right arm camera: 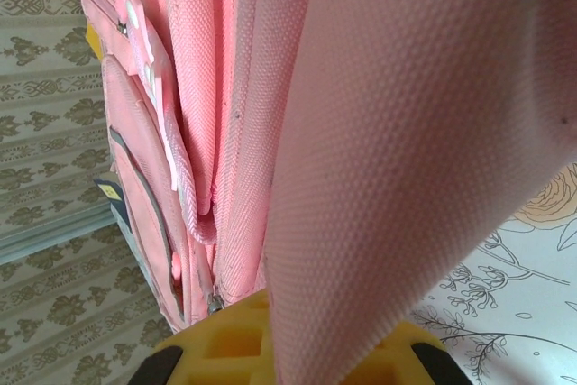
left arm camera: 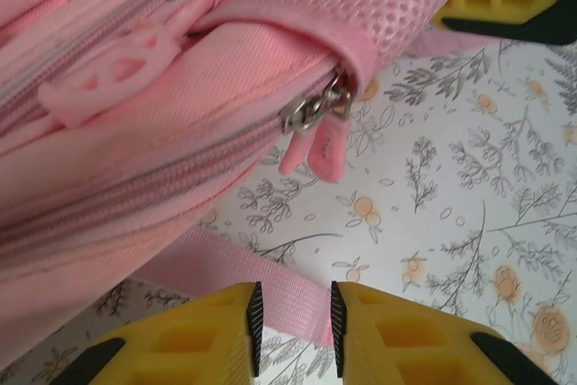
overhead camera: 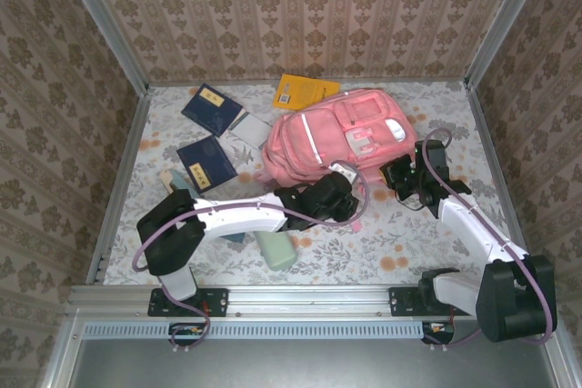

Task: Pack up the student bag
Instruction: Unzip the student bag at the top-right of the table.

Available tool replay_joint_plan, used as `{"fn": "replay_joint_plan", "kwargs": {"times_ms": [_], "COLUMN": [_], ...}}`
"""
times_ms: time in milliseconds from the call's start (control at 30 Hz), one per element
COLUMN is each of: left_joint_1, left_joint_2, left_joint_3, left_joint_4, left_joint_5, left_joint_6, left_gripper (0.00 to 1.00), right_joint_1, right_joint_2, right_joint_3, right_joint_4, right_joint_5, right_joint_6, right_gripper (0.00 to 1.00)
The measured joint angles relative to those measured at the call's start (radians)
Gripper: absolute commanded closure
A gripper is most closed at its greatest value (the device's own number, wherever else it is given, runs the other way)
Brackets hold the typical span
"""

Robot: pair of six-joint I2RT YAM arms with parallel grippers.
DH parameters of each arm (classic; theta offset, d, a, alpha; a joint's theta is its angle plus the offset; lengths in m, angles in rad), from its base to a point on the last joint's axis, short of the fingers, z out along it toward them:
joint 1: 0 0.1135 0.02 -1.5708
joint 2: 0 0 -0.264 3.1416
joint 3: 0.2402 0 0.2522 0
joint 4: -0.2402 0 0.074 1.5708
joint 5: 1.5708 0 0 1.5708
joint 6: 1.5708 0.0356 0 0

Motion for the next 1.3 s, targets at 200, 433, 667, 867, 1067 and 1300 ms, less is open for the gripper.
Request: {"fn": "replay_joint_plan", "kwargs": {"times_ms": [200, 433, 667, 867, 1067, 1300], "left_joint_1": [0.025, 0.019, 0.018, 0.011, 0.011, 0.026], "left_joint_2": [0.045, 0.076, 0.139, 0.174, 0.214, 0.183], "left_joint_3": [0.018, 0.067, 0.130, 0.172, 0.234, 0.203], "left_joint_4": [0.025, -0.016, -0.042, -0.052, -0.109, -0.114], "left_joint_5": [-0.031, -0.114, -0.143, -0.147, -0.211, -0.240], "left_joint_6": [0.001, 0.035, 0.076, 0.096, 0.087, 0.049], "left_gripper": [0.68, 0.68, 0.59, 0.48, 0.58, 0.64], "right_joint_1": [0.006, 0.010, 0.010, 0.010, 0.010, 0.017], "right_joint_2": [0.000, 0.000, 0.000, 0.001, 0.002, 0.002], "right_joint_3": [0.000, 0.006, 0.017, 0.017, 0.019, 0.021], "right_joint_4": [0.001, 0.002, 0.003, 0.006, 0.020, 0.020], "right_joint_5": [-0.001, -0.001, 0.007, 0.016, 0.020, 0.010], "right_joint_6": [0.032, 0.051, 0.058, 0.060, 0.061, 0.062], "right_gripper": [1.00, 1.00, 1.00, 1.00, 1.00, 1.00]}}
